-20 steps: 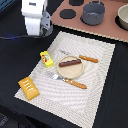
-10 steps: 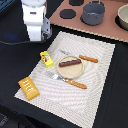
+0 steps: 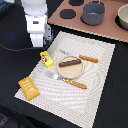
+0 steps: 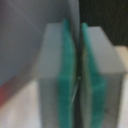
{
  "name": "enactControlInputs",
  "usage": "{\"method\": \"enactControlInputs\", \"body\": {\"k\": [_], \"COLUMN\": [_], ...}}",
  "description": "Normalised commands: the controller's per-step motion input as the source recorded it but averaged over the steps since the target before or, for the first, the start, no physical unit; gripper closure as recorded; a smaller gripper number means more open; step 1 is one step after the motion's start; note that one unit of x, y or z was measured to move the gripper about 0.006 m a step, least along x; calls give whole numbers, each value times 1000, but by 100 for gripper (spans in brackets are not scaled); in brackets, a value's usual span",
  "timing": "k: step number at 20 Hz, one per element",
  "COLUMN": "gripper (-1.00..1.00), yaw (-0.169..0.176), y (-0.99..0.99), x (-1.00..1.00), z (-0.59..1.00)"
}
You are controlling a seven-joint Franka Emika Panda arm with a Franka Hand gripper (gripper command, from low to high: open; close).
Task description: Interact with the objects in diverse but meaningful ways.
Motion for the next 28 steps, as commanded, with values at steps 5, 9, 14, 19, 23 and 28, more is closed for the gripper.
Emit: {"method": "enactControlInputs", "body": {"k": [5, 9, 14, 19, 23, 28], "gripper": [-100, -100, -100, -100, -100, -100], "yaw": [14, 18, 0, 0, 0, -17], "y": [248, 260, 91, -121, -305, -588], "x": [-31, -24, 35, 402, 681, 630], "z": [990, 1000, 998, 526, 341, 103]}}
